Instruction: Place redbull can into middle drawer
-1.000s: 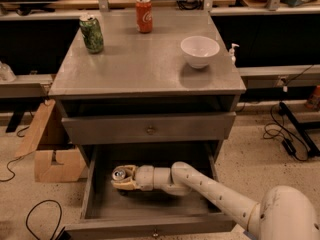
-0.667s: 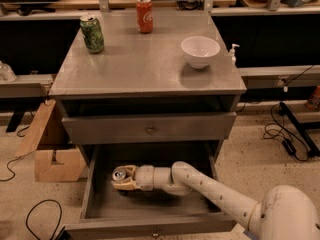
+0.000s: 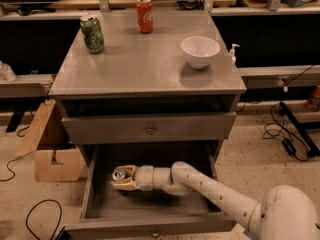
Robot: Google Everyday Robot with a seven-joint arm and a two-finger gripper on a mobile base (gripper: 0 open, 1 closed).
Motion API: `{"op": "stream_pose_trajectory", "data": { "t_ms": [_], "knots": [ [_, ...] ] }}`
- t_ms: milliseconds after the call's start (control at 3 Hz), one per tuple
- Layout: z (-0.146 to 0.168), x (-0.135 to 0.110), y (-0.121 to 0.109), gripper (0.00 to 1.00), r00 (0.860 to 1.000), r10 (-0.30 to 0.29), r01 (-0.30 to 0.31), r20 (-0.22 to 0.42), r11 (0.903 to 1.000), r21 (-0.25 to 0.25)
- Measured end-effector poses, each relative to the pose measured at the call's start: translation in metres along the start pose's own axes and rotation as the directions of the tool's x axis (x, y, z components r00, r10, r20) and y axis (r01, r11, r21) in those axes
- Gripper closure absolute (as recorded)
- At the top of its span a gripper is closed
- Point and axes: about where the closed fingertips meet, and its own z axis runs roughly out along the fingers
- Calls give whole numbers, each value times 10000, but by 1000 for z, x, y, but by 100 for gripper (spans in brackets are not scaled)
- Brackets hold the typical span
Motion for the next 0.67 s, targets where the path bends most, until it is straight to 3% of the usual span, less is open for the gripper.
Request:
{"op": "stream_pose_trajectory", "data": {
  "t_ms": [333,667],
  "knots": [
    [0,0,0,16,10000,0,0,0,10000,-1],
    [2,-1,1,0,10000,4,-4,12,10000,-38]
  ]
}}
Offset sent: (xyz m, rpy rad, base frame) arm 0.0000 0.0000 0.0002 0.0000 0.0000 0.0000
